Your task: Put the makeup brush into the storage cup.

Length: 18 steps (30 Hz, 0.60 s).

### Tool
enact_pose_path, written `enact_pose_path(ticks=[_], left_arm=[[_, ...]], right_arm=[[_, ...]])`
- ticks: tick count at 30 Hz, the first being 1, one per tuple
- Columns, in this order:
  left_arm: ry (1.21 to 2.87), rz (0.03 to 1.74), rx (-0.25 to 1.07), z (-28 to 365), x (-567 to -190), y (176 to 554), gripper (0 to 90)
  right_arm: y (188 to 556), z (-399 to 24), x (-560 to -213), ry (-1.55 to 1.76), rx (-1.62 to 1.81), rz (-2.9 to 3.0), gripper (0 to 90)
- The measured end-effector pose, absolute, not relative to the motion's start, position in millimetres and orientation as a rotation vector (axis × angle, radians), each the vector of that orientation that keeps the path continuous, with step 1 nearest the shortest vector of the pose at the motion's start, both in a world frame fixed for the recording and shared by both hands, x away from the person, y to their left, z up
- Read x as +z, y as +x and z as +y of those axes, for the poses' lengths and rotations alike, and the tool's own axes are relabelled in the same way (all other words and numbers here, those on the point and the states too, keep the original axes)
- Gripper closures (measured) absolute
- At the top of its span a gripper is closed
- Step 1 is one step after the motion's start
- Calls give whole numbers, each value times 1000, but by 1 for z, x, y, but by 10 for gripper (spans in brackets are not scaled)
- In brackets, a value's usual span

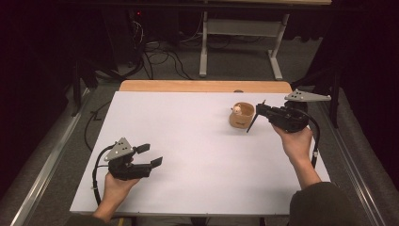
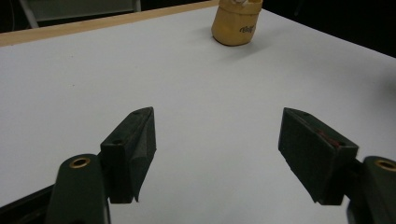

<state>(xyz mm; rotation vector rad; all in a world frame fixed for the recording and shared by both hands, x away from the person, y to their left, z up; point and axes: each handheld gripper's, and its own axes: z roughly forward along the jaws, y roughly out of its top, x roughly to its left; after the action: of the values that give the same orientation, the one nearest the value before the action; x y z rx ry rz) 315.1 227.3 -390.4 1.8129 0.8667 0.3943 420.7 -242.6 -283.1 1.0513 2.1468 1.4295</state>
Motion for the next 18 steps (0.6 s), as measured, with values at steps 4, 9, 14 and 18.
enact_pose_path(ticks=[4,9,14,18], left_arm=[[1811,867,395,227,-390,315,284],[1811,866,395,228,-390,315,284],[1809,865,395,228,-390,315,284],[1809,864,395,228,-390,315,284]], right_arm=[[424,-243,-280,1058,1425,2139,858],[427,-241,-276,1062,1416,2136,858],[431,-240,-272,1064,1398,2134,858],[435,-240,-270,1068,1407,2123,858]])
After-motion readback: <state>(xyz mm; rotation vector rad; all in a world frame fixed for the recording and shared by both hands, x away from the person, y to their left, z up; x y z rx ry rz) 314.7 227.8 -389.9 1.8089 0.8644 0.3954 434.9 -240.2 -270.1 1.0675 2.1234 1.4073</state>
